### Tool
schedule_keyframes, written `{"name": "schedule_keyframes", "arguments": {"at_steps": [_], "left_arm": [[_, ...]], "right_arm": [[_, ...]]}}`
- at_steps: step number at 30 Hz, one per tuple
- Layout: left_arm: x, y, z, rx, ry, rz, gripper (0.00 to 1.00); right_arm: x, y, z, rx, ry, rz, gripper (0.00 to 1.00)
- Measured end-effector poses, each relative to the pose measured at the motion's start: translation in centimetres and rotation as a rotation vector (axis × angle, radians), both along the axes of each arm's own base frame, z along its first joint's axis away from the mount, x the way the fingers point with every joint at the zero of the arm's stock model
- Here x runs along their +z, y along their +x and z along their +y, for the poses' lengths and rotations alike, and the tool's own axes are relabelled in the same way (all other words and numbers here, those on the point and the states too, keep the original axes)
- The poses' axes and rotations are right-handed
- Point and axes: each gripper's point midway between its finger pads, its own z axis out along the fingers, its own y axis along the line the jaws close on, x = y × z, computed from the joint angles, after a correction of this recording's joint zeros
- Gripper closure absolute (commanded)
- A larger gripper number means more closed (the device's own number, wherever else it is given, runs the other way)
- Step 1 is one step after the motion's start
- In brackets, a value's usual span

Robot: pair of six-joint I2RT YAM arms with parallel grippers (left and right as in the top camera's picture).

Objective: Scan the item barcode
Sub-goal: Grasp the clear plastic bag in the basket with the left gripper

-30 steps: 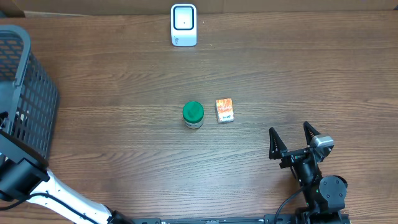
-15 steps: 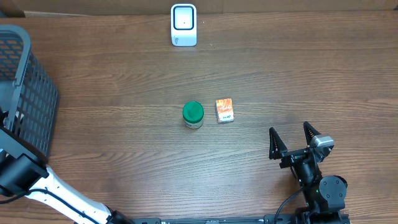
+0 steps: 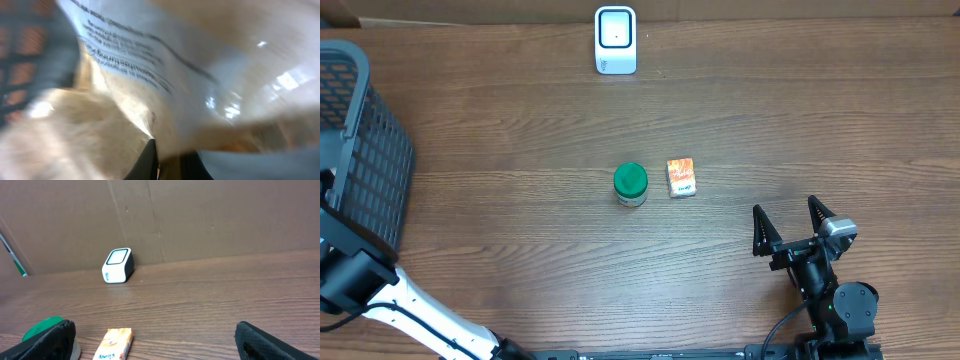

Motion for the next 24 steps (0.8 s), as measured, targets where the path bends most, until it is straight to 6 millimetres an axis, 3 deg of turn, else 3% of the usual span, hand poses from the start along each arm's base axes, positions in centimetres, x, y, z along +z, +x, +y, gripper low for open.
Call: {"name": "schedule_keyframes", "arguments": {"at_steps": [6,11,12,14,17,24], "left_arm": [[7.0,3.3,0.2,-0.013,0.124,-0.141,0.96],[16.0,4.3,-1.0,-0.045,0.266,-0.312,0.96],[17.1,4.1,-1.1,-0.045,0.282,-0.331,0.82],[18.6,3.6,-1.6,-0.04,0.298,-0.352,0.39],[18.7,3.0,-2.2,-0.036,0.281,-0.339,0.16],[14.1,2.4,-2.1,-0.008,0.209,-0.272,0.08]], "right_arm": [[0.0,0.0,0.0,0.001,0.0,0.0,0.0],[0.0,0.0,0.0,0.001,0.0,0.0,0.0],[0.0,0.0,0.0,0.001,-0.001,0.0,0.0],[0.0,0.0,0.0,0.001,0.0,0.0,0.0],[0.0,0.0,0.0,0.001,0.0,0.001,0.0],[0.0,0.0,0.0,0.001,0.0,0.0,0.0]]}}
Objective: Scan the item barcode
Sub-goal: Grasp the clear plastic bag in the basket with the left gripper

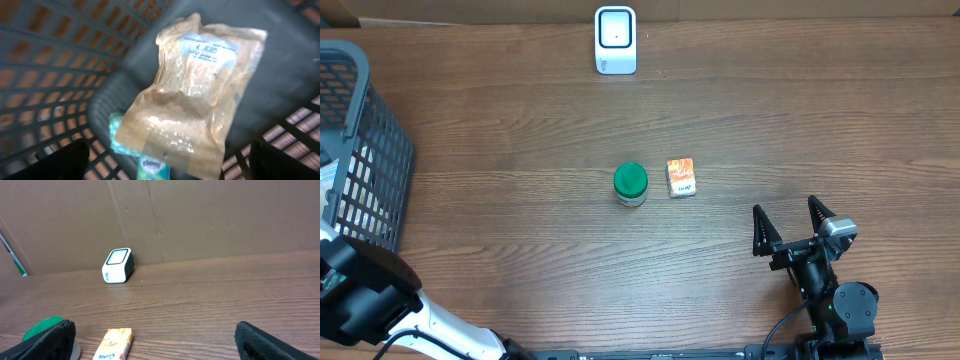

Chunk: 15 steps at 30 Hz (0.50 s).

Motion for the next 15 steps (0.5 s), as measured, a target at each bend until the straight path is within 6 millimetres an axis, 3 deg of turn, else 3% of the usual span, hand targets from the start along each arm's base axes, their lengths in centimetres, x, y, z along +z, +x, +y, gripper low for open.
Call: {"name": "schedule_keyframes", "arguments": {"at_steps": [7,15], "left_arm": [[-6.5,-0.9,1.4,0.031,-0.049,0.015,0.0],[-12.7,0.0,0.8,-0.033,-0.147,-0.008,0.01]], "right_arm": [[0.0,0.0,0.0,0.0,-0.001,0.0,0.0],[0.0,0.0,0.0,0.0,0.0,0.0,0.0]]}}
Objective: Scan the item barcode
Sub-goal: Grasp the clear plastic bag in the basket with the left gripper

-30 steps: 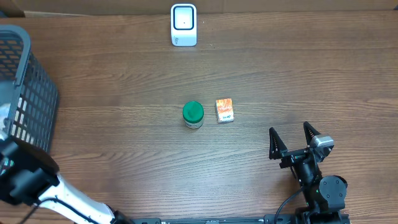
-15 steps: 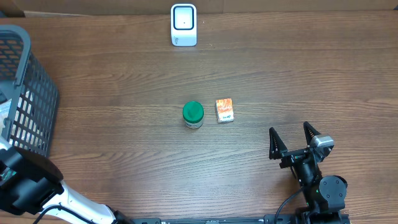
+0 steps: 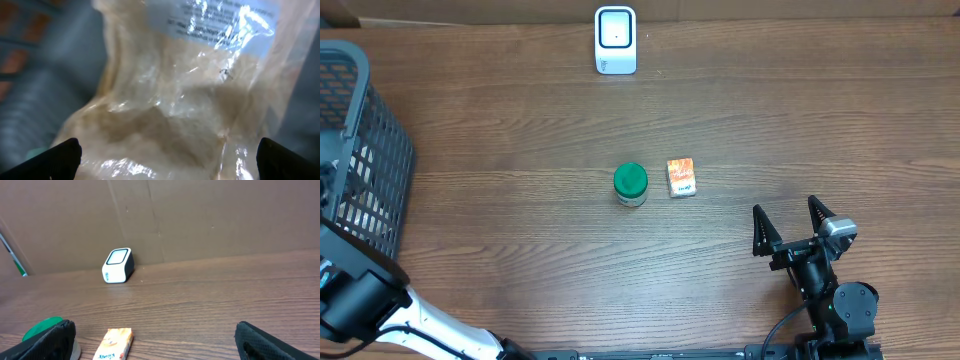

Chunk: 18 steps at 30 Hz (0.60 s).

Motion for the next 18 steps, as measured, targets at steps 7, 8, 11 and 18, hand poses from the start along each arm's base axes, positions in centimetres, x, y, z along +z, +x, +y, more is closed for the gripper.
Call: {"name": "schedule_keyframes", "arguments": {"at_steps": [7,8,11,18], "left_arm": [[-4.0,-0.4,-0.2,-0.006,-0.068,0.043,0.0],[-4.4,-0.3,-0.3,-0.006,-0.082,0.039,0.0],[-4.5,-0.3,-0.3,-0.004,-0.089,0.031,0.02],[-4.8,0.2,-0.1,-0.019,-0.088,0.016,0.54]], "right_arm": [[0.0,0.0,0.0,0.0,0.0,0.0,0.0],[0.0,0.0,0.0,0.0,0.0,0.0,0.0],[0.0,0.0,0.0,0.0,0.0,0.0,0.0],[0.0,0.0,0.0,0.0,0.0,0.0,0.0]]}}
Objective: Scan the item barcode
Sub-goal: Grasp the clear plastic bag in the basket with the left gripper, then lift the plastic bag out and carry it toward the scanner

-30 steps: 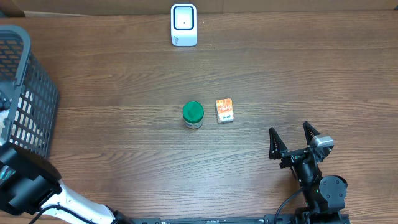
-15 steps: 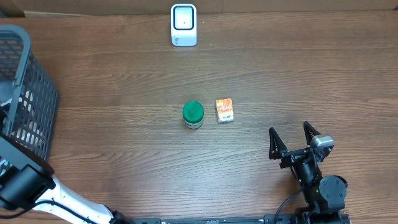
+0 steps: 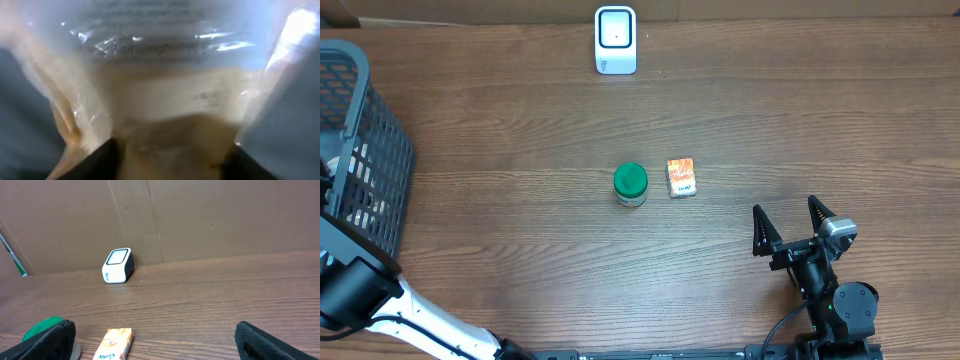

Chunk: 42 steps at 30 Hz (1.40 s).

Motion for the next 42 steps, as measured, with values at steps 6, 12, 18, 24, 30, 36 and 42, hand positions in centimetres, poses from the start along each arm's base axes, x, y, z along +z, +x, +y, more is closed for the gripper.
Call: {"name": "schedule_keyframes", "arguments": {"at_steps": [6,12,18,24,30,36,42], "left_arm": [[0.0,0.1,0.1,-0.006,0.004,-0.001,0.84],[0.3,-0.5,-0.2,-0.005,-0.021,0.037,0.96],[1.4,-1.3,-1.1,-0.004,-0.094,0.104,0.96],[5.7,-0.8,-0.7,0.022,-0.096,0.094,0.96],[12.7,0.4,0.3,0.061,-0.022,-0.001,0.96],[19.3,2.3,0.5,0.102,0.038,-0.189,0.96],[27.1,6.4,-2.4,0.095,0.058,-0.485,0.96]], "right_arm": [[0.0,0.0,0.0,0.0,0.0,0.0,0.0],[0.0,0.0,0.0,0.0,0.0,0.0,0.0],[0.0,0.0,0.0,0.0,0.0,0.0,0.0],[0.0,0.0,0.0,0.0,0.0,0.001,0.0],[0.0,0.0,0.0,0.0,-0.001,0.0,0.0],[0.0,0.0,0.0,0.0,0.0,0.0,0.0],[0.0,0.0,0.0,0.0,0.0,0.0,0.0]]}}
